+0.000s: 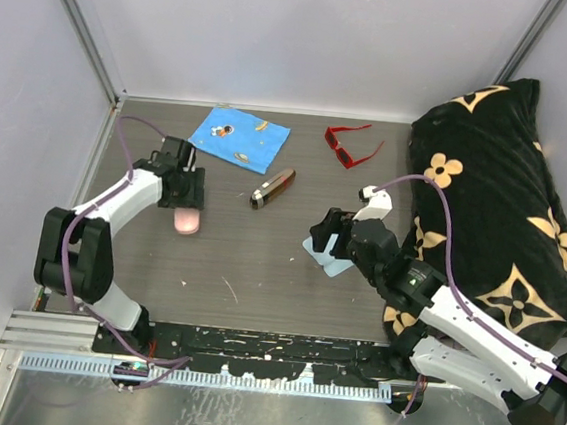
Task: Organize the sunglasses
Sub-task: Place the sunglasses case at the center of the board.
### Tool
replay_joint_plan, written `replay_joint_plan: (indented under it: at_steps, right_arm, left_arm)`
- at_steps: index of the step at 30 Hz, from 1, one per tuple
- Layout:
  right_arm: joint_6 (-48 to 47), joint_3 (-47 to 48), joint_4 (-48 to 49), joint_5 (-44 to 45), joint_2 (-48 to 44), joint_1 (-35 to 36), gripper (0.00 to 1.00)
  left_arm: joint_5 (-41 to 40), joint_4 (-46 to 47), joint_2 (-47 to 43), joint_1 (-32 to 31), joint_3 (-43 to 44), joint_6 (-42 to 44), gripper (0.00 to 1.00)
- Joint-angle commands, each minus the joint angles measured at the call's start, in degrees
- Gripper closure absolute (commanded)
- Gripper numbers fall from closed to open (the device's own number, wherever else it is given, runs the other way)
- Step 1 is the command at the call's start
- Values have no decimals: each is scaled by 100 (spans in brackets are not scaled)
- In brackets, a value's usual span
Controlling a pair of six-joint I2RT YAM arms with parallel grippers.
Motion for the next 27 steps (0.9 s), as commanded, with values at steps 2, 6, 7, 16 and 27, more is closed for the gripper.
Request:
replay_joint_plan:
  at_steps: [2, 6, 7, 16, 27]
  right_arm:
    - [-102, 230, 41, -467, 40, 1, 19]
    - [-134, 259, 4, -621, 72, 1, 19]
    - [-159, 268, 2, -643, 76, 1, 19]
    - [-280, 395, -54, -646, 77, 1, 16]
    - [-338, 529, -238, -436, -28, 1, 15]
  left_arm:
    - [251, 440, 348, 453, 359, 368, 61]
    - [227, 477, 572, 627, 366, 386, 57]
    - [224, 484, 611, 655, 365, 379, 53]
    - [250, 445, 778, 689, 350, 380, 32]
    - [64, 143, 338, 686, 454, 241, 14]
